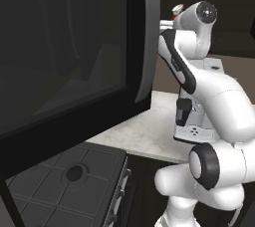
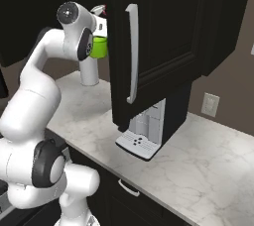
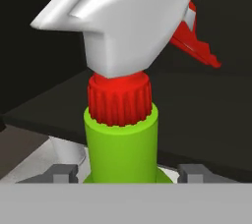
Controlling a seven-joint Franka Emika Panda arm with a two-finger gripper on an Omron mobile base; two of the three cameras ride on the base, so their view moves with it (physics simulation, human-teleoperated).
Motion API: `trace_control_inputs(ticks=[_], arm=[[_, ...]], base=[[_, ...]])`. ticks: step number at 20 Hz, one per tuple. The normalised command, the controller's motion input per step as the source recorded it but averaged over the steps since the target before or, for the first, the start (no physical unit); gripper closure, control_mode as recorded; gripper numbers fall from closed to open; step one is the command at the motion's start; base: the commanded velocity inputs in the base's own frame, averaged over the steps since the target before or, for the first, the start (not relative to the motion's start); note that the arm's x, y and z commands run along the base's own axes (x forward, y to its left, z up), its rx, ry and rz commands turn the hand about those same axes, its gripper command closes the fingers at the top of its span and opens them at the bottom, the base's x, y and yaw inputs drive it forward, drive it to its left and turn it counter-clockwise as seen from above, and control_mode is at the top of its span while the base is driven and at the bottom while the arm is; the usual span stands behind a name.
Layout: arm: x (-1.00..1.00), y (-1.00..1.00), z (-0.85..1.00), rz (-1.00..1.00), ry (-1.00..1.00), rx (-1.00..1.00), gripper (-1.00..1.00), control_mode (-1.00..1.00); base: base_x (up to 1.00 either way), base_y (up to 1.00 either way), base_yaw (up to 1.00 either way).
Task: Move the cutting board and knife to the sink. Then move spray from the cabinet to the counter.
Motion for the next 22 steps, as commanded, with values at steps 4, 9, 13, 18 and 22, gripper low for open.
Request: trace_control_inputs(ticks=[4,9,13,18,22], arm=[[-0.27,0.0,-0.25,0.0,0.0,0.0,1.0,-1.0],[-0.3,0.01,-0.32,0.0,0.0,0.0,1.0,-1.0],[-0.26,0.11,-0.33,0.0,0.0,0.0,1.0,-1.0],[-0.2,0.12,-0.35,0.0,0.0,0.0,1.0,-1.0],[-0.14,0.1,-0.34,0.0,0.0,0.0,1.0,-1.0]], base=[[0.0,0.0,0.0],[0.0,0.0,0.0],[0.0,0.0,0.0],[0.0,0.0,0.0],[0.0,0.0,0.0]])
